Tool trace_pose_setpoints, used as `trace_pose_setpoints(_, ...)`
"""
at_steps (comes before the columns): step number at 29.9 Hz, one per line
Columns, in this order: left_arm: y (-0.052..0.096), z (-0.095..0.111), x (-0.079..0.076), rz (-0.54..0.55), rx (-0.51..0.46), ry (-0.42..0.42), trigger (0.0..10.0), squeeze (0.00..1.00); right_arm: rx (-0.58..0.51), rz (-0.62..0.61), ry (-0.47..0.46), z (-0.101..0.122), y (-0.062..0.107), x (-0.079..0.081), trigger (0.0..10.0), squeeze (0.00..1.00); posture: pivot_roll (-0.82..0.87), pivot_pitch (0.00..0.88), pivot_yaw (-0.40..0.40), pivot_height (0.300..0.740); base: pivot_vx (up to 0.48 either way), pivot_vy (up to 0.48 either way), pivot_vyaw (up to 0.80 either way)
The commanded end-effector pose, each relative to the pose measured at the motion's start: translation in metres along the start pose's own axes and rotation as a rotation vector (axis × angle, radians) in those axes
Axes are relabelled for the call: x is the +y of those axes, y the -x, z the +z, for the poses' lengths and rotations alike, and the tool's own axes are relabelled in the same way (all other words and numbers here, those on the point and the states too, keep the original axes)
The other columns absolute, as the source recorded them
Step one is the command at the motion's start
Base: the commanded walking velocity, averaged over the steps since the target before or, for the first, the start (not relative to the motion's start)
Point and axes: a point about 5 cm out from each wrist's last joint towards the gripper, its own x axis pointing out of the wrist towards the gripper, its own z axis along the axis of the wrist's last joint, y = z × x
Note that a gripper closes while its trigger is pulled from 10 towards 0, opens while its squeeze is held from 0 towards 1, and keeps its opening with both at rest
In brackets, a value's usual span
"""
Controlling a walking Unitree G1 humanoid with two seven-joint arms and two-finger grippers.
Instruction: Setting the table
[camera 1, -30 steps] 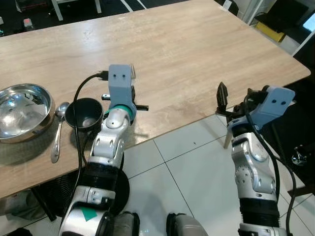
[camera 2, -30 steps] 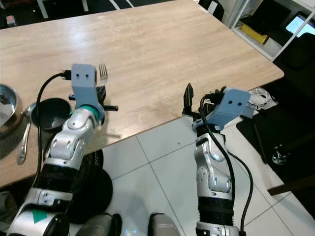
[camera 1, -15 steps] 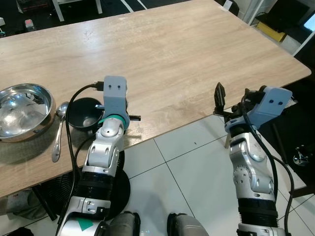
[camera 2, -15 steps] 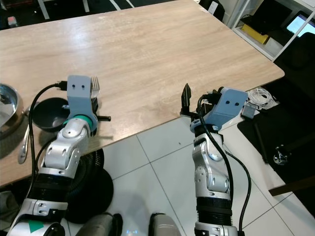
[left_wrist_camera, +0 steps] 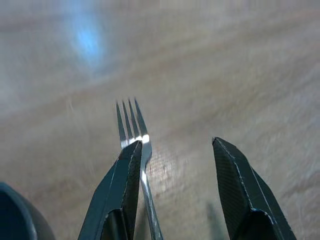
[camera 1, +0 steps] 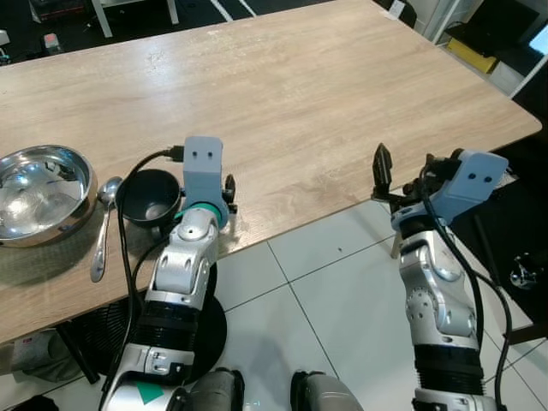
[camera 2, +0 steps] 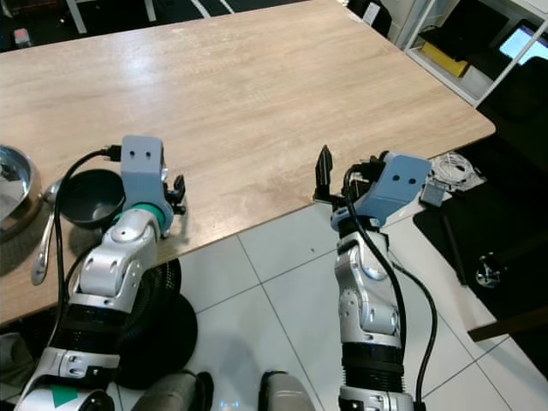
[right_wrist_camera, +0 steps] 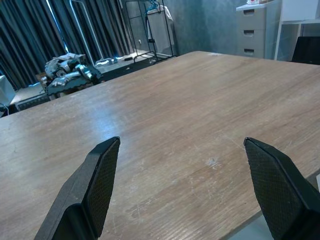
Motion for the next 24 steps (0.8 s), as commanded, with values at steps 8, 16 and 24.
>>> trace_pose_setpoints(8, 0.012, 0.036, -0.009, -0.159, -0.268, -0.120, 10.0, 0.00, 0.005, -0.013, 0.009, 0.000, 0.000, -0.003, 10.0, 0.00, 0.02, 0.040, 0.043, 0.740, 0.000, 0.000, 0.00)
trace_pose_setpoints(16, 0.034, 0.035, 0.004, -0.230, -0.316, -0.189, 10.0, 0.00, 0.006, -0.038, 0.056, -0.001, 0.007, -0.007, 10.0, 0.00, 0.03, 0.047, 0.033, 0.740, 0.000, 0.000, 0.00)
trace_pose_setpoints(24, 0.047, 0.029, 0.012, -0.251, -0.336, -0.243, 10.0, 0.00, 0.002, -0.092, 0.075, 0.001, 0.013, -0.018, 10.0, 0.00, 0.03, 0.044, 0.029, 0.740, 0.000, 0.000, 0.00)
